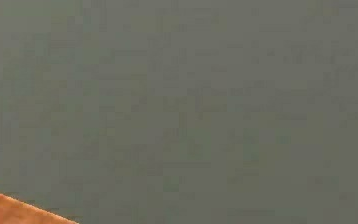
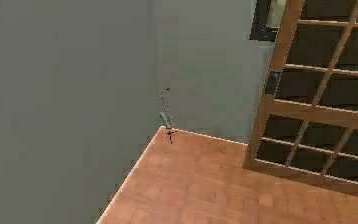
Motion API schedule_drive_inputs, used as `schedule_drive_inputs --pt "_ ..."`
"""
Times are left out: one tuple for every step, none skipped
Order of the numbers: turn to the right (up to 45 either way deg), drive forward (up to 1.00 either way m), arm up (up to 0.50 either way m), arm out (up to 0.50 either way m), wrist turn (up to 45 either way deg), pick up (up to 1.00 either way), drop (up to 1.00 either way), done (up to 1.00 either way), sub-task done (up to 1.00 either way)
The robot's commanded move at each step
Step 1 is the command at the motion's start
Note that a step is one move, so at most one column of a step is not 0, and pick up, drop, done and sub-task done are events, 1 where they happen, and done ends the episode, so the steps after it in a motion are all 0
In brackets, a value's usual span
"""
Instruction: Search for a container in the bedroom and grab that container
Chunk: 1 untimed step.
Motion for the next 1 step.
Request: schedule_drive_inputs --pt "-45.0 0.0 0.0 0.0 0.0 0.0 0.0 0.0 0.0"
